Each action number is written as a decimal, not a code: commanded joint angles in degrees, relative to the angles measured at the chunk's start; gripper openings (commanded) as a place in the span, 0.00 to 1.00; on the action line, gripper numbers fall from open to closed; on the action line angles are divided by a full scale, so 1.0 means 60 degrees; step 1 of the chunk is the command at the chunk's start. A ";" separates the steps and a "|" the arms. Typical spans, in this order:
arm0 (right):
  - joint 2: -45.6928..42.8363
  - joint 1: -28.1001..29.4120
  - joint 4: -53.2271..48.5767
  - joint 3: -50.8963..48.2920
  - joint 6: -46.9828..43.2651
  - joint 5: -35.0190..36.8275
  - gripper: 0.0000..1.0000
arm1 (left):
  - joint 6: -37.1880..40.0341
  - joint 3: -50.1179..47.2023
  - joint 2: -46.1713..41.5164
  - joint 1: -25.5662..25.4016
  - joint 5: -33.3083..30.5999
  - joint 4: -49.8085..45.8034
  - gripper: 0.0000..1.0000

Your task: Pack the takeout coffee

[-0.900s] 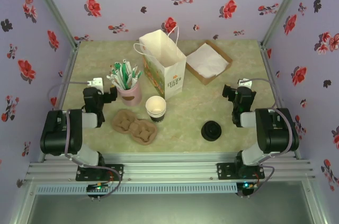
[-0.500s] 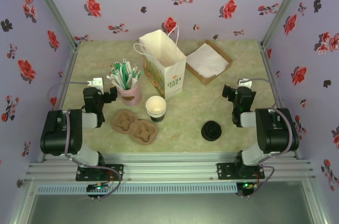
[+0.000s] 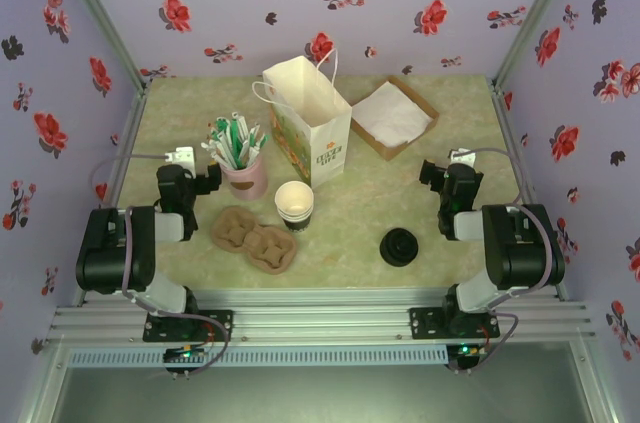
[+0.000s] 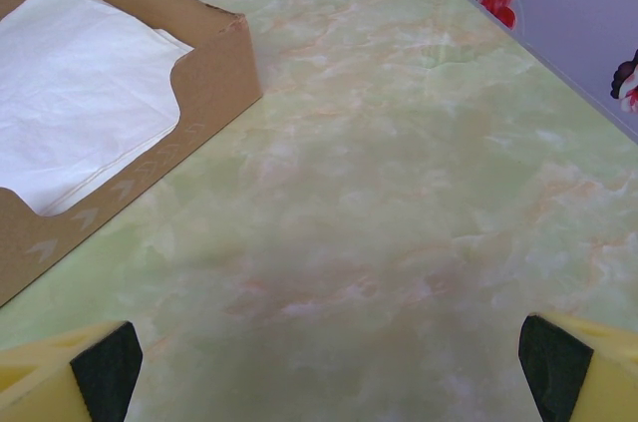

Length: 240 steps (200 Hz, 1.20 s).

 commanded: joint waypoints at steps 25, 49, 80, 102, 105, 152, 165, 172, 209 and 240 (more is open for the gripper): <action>-0.0030 -0.0055 0.0029 0.0152 -0.0070 -0.0084 0.99 | 0.0197 0.0026 -0.0068 -0.0056 -0.0169 0.0132 0.99; -0.0016 -0.0055 0.0036 0.0146 -0.0059 -0.0093 0.99 | 0.0195 0.0026 -0.0078 -0.0056 -0.0161 0.0133 0.99; -0.0021 -0.0055 0.0054 0.0137 -0.0068 -0.0091 0.99 | 0.0192 -0.0011 -0.0070 -0.0056 -0.0256 0.0173 0.99; -0.0295 -0.0028 -0.0439 0.0294 -0.0208 -0.0326 0.99 | -0.0039 -0.0478 -0.0420 -0.0056 -0.0912 0.0766 0.99; -0.0402 -0.0006 -0.0700 0.0382 -0.0234 -0.0350 0.99 | -0.0039 -0.0581 -0.0506 -0.0054 -0.0985 0.0889 0.99; -0.2211 0.0263 -0.2191 0.0479 -0.0272 0.0321 0.99 | -0.0684 -0.1841 -0.2081 -0.0041 -0.2206 0.1678 1.00; -0.3027 0.0280 -0.2845 0.0474 -0.0211 0.0382 0.99 | -0.0773 -0.2003 -0.2684 -0.0042 -0.2452 0.1490 0.99; -0.3479 0.0285 -0.3210 0.0482 -0.0103 0.0418 0.99 | -0.0778 -0.2071 -0.3076 -0.0035 -0.2539 0.1291 0.99; -0.5866 0.0304 -0.5666 0.0926 0.1090 0.0569 0.99 | -0.0972 -0.1844 -0.5836 -0.0042 -0.3119 -0.1424 0.99; -0.7291 0.0299 -0.8559 0.2135 0.2192 0.0326 0.99 | -0.1682 -0.1033 -0.8549 -0.0055 -0.3205 -0.4899 0.99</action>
